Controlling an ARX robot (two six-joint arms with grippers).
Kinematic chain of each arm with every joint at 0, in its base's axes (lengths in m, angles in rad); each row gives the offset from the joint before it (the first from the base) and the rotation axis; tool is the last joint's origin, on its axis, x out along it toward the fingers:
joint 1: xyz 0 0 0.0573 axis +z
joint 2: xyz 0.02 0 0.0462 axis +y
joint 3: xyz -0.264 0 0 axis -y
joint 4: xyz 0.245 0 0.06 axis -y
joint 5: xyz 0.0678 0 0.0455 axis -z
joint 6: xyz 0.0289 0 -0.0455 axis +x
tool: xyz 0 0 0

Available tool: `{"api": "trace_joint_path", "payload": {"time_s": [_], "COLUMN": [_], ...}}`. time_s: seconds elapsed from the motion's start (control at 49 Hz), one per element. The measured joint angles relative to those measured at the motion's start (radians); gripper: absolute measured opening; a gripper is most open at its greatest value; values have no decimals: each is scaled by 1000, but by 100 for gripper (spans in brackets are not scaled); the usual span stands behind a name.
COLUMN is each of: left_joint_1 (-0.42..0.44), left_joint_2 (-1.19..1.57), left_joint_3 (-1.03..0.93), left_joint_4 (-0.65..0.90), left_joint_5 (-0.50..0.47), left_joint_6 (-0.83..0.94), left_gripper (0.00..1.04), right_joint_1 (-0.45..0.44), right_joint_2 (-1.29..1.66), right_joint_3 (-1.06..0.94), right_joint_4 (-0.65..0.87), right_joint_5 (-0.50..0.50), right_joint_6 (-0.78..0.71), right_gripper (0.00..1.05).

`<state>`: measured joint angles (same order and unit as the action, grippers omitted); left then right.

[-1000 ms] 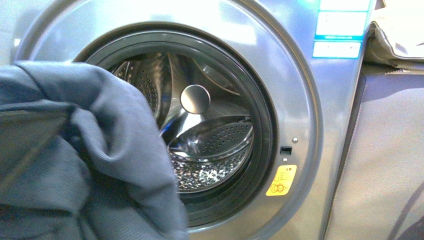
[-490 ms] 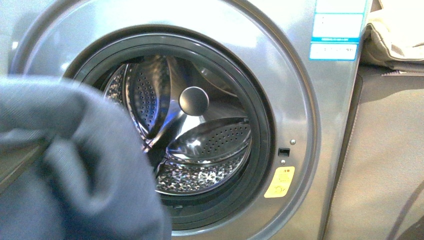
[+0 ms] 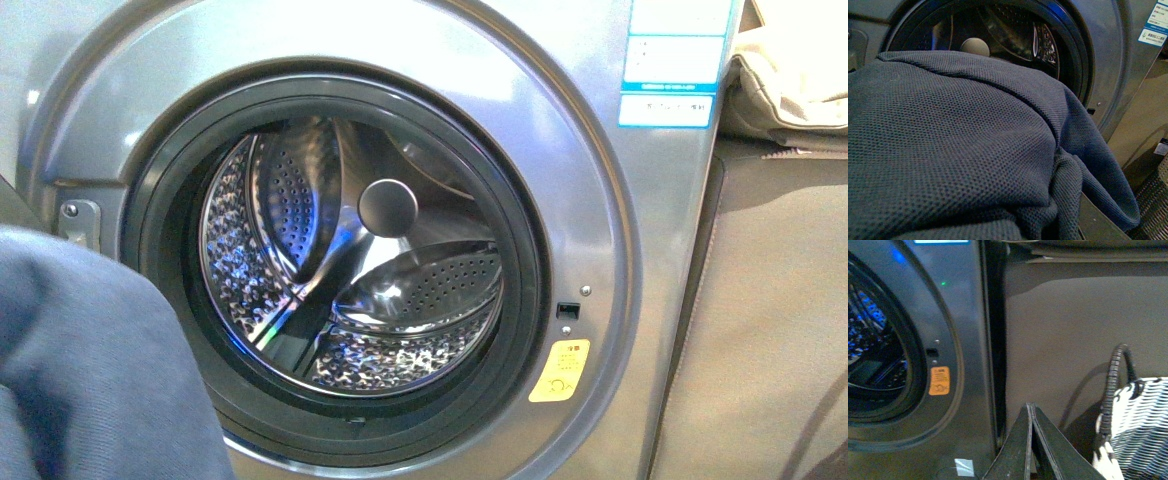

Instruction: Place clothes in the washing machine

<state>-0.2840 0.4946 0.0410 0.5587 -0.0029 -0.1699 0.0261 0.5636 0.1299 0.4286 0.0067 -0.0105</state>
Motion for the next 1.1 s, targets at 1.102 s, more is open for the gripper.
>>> {"api": "trace_joint_path", "payload": {"time_s": [1.102], "left_joint_1": [30], "left_joint_2": [1215], "left_joint_3": [659], "left_joint_4": [516], "left_joint_5": [24], "left_joint_6": [114], "left_gripper": [13], "right_joint_1": [-24], "right_joint_2": [-374], "right_joint_3": [-126], "right_joint_4": [-235], "right_joint_5": [-5], "right_joint_6": [0], "right_gripper": [2]}}
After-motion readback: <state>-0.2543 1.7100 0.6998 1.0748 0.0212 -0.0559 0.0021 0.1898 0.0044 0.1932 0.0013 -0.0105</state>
